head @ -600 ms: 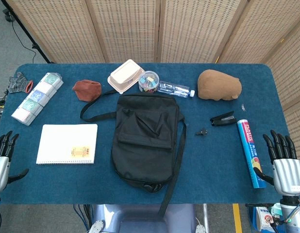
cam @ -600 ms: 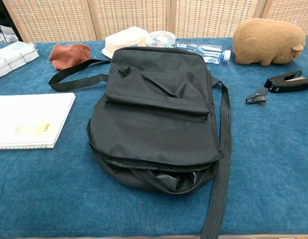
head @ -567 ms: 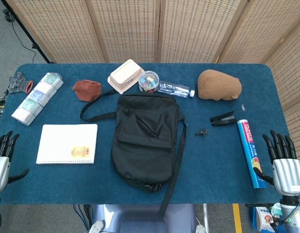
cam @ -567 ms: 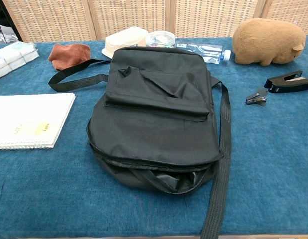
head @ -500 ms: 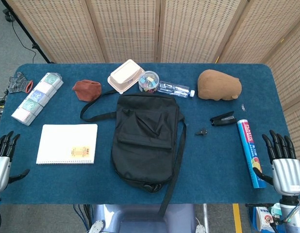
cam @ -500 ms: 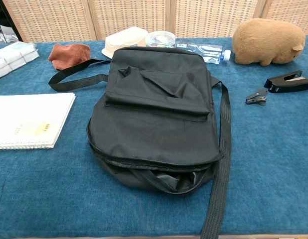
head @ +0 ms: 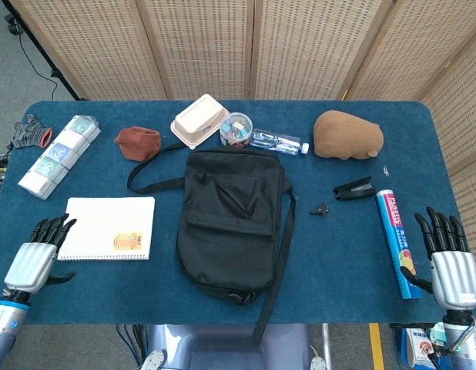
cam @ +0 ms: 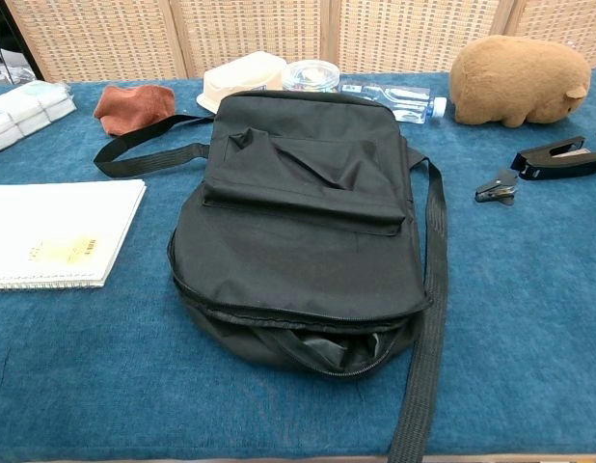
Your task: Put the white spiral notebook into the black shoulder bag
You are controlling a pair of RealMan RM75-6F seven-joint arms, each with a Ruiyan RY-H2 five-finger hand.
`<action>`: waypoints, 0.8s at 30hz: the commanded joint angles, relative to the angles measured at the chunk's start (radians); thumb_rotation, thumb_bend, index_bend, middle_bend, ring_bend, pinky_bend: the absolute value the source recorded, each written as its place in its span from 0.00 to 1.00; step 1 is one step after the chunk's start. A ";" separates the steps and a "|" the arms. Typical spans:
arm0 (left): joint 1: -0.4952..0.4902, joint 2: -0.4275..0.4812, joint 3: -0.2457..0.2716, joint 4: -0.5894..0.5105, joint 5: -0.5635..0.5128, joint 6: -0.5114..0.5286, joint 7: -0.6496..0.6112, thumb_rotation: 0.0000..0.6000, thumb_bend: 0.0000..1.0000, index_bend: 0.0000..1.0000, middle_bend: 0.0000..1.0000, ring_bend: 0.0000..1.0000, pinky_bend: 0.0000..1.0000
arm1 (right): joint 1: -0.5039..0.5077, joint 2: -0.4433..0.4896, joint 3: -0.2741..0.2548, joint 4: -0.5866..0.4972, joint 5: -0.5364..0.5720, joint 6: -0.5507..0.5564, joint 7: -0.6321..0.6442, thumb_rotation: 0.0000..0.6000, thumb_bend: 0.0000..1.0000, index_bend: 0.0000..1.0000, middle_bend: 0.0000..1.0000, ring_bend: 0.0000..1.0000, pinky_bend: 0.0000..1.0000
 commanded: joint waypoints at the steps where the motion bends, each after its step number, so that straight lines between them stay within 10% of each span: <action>1: -0.042 -0.081 0.017 0.107 0.035 -0.036 -0.066 1.00 0.00 0.00 0.00 0.00 0.00 | 0.002 0.001 0.000 0.001 0.005 -0.007 0.004 1.00 0.00 0.00 0.00 0.00 0.00; 24: -0.115 -0.200 0.013 0.253 -0.002 -0.115 -0.039 1.00 0.02 0.00 0.00 0.00 0.00 | 0.006 0.004 0.010 0.005 0.028 -0.019 0.028 1.00 0.00 0.00 0.00 0.00 0.00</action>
